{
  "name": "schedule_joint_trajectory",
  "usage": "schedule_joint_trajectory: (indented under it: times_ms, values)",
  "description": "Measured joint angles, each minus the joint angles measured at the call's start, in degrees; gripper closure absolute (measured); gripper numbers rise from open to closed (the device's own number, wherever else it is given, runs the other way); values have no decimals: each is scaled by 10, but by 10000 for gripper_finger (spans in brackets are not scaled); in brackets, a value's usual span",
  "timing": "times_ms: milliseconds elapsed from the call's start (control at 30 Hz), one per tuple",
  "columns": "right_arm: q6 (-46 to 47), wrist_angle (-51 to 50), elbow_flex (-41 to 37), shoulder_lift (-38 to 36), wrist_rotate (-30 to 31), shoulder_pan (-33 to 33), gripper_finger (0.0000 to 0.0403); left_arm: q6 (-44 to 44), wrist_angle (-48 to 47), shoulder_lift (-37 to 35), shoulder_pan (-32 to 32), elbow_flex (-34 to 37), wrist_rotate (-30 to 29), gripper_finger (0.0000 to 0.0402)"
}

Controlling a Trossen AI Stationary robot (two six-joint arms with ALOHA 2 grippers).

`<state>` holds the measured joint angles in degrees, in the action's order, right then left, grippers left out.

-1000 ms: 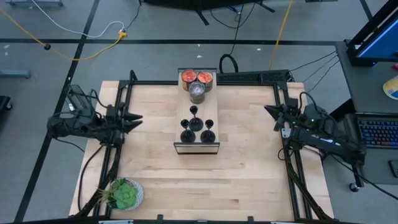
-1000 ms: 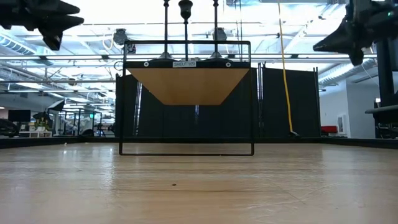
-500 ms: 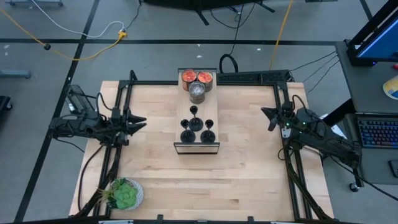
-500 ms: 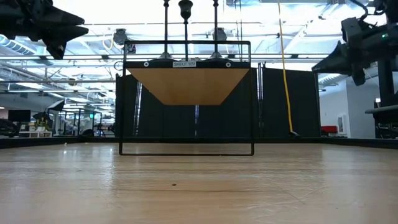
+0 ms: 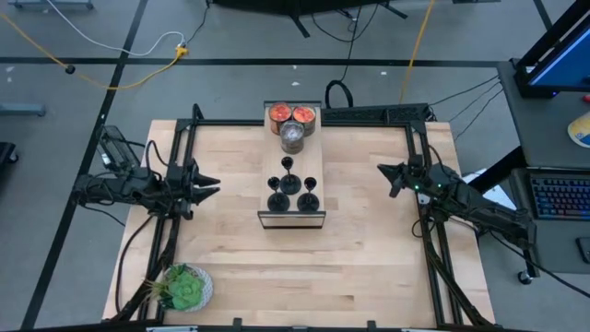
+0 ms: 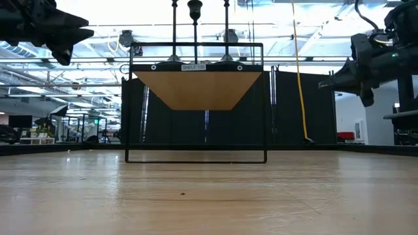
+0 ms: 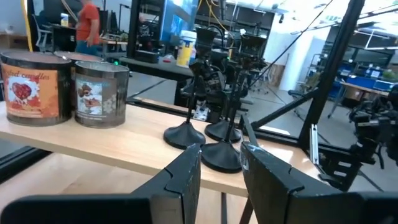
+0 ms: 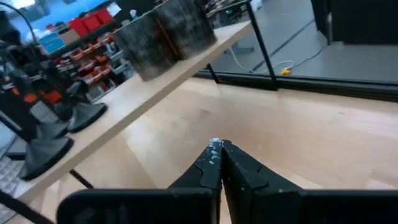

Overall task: Pick & Place candle stick holders
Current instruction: Return to Home Position

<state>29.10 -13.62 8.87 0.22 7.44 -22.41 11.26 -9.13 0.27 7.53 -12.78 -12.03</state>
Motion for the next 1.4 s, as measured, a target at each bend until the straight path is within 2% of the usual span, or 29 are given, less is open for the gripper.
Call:
schedule_joint_trajectory:
  times_ms: [167, 433, 600, 933, 1167, 1400]
  values:
    - [-30, -14, 10, 0, 0, 0, 399, -24, 10, 0, 0, 6, -1, 282]
    - [-30, -13, 10, 0, 0, 0, 399, -13, 109, 0, 0, 90, -9, 282]
    - [-24, -13, 9, 0, 0, 0, 399, -6, 109, 0, 0, 103, -10, 282]
    - [-69, -14, 9, 0, 2, 0, 399, 6, 75, 1, 0, 103, -41, 282]
    - [-90, -13, 9, 0, 4, 0, 399, 10, 75, 1, 0, 103, -41, 282]
    - [-34, -13, 9, 0, 1, 0, 399, 10, 78, 1, 0, 103, -41, 282]
